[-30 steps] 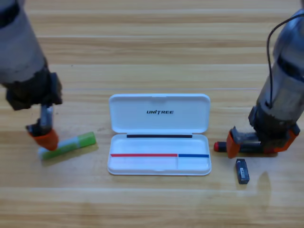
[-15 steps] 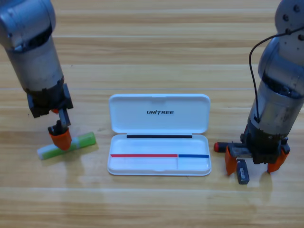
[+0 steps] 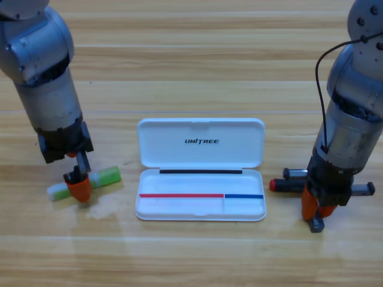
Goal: Clean up eraser and pencils
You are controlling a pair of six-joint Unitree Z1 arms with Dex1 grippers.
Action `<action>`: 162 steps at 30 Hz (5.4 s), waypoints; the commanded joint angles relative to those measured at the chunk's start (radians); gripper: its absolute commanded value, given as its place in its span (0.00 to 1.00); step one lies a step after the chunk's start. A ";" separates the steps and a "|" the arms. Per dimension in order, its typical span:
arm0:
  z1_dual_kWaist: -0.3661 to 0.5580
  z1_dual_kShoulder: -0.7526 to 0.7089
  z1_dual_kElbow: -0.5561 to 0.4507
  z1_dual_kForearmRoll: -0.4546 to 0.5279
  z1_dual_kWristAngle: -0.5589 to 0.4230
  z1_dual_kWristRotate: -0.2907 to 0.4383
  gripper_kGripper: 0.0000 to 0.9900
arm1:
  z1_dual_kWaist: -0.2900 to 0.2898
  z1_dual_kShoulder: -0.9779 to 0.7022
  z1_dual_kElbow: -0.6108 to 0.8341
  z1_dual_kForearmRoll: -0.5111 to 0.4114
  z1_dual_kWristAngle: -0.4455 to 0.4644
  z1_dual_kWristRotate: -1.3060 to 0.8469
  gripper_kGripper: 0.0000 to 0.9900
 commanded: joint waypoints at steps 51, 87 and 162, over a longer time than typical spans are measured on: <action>-0.013 -0.169 -0.038 0.077 0.054 0.093 0.00 | 0.188 0.255 -0.503 0.257 -0.053 -1.358 0.00; -0.135 -0.169 -0.124 0.131 0.049 0.077 0.00 | 0.154 -0.134 -0.414 0.412 -0.018 -1.341 1.00; -0.395 0.188 -0.262 0.083 -0.011 0.019 0.00 | -0.074 -0.061 -0.274 0.340 -0.012 -1.551 0.00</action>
